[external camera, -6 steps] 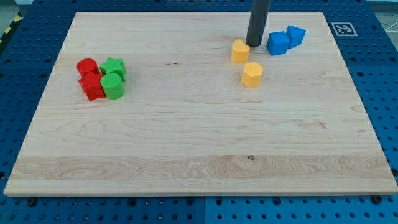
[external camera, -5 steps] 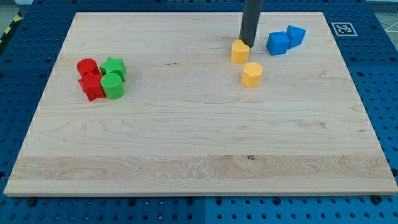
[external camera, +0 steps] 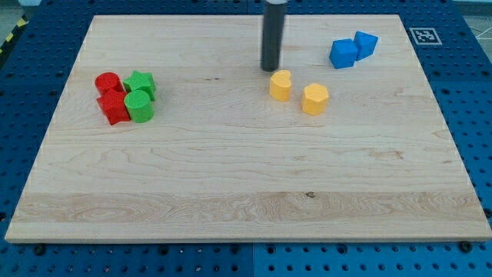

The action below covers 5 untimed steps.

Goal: Push yellow heart closer to yellow hexagon

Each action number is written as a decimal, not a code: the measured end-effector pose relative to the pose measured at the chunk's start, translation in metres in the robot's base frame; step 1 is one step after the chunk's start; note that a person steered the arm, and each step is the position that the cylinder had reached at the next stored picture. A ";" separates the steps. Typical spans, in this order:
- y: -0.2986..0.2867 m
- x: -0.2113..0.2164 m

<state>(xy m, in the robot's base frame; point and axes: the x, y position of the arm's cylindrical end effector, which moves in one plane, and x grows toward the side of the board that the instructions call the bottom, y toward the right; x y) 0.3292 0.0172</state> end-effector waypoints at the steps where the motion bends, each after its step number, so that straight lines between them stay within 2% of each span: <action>1: -0.017 0.022; 2: 0.006 0.072; 3: 0.043 0.092; 5: 0.023 0.027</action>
<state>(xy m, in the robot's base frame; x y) 0.3565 0.0402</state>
